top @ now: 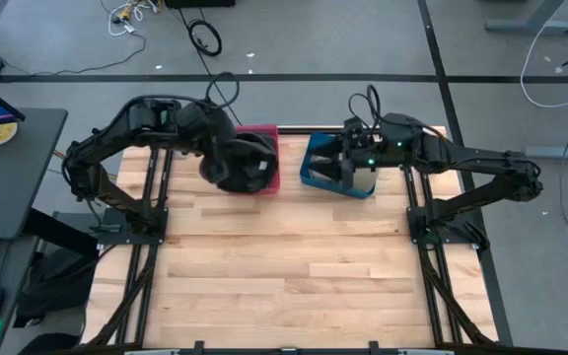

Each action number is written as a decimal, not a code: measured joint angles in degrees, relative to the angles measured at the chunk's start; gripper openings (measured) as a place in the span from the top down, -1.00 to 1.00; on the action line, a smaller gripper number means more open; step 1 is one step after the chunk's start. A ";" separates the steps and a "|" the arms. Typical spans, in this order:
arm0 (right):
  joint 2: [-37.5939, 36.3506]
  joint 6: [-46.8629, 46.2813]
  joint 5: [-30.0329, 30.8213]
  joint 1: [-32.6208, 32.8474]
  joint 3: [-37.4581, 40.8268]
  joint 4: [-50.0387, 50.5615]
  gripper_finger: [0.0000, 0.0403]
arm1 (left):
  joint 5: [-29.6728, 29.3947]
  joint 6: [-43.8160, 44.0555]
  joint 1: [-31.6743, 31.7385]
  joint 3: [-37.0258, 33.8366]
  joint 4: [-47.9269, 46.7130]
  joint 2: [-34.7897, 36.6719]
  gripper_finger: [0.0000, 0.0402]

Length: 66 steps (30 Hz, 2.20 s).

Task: Pick & Place hat
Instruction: Stack the black cap on top of the black cap on the blue bin

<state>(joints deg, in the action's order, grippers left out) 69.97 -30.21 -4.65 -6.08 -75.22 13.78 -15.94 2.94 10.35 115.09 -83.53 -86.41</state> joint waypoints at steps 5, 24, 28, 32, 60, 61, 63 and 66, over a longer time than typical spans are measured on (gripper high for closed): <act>0.33 -0.40 0.14 -0.74 -0.02 -0.09 -0.52 | -8.24 -3.90 -2.54 0.09 -0.78 -2.31 0.95; 0.85 -0.40 0.34 -0.90 0.00 1.07 -0.30 | -13.30 -17.58 -4.49 -0.02 1.26 -17.64 0.95; 0.85 -0.40 0.34 -0.90 0.00 2.01 -0.28 | -12.10 -18.04 -1.83 -0.01 2.73 -18.02 0.95; 0.85 -0.40 0.34 -0.90 0.00 4.13 -0.26 | -9.83 -17.69 1.22 -0.02 3.17 -18.21 0.95; 0.90 0.25 1.19 -0.88 0.00 6.07 -0.23 | -3.89 -23.05 7.41 -26.14 30.01 -14.87 0.95; 0.90 0.23 1.19 -0.88 0.00 6.10 -0.23 | -3.92 -23.08 7.49 -27.31 31.63 -14.34 0.95; 0.90 -0.42 1.19 -0.89 0.00 6.07 -0.23 | -3.92 -23.12 7.79 -28.85 33.89 -13.62 0.95; 0.90 -0.82 1.22 -0.90 0.00 6.07 -0.23 | -4.80 -23.13 8.24 -29.33 34.06 -13.08 0.95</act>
<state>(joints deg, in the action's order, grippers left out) 70.87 -31.03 -3.43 -6.98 -75.22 19.86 -20.74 -20.18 18.59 85.76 -49.46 -99.50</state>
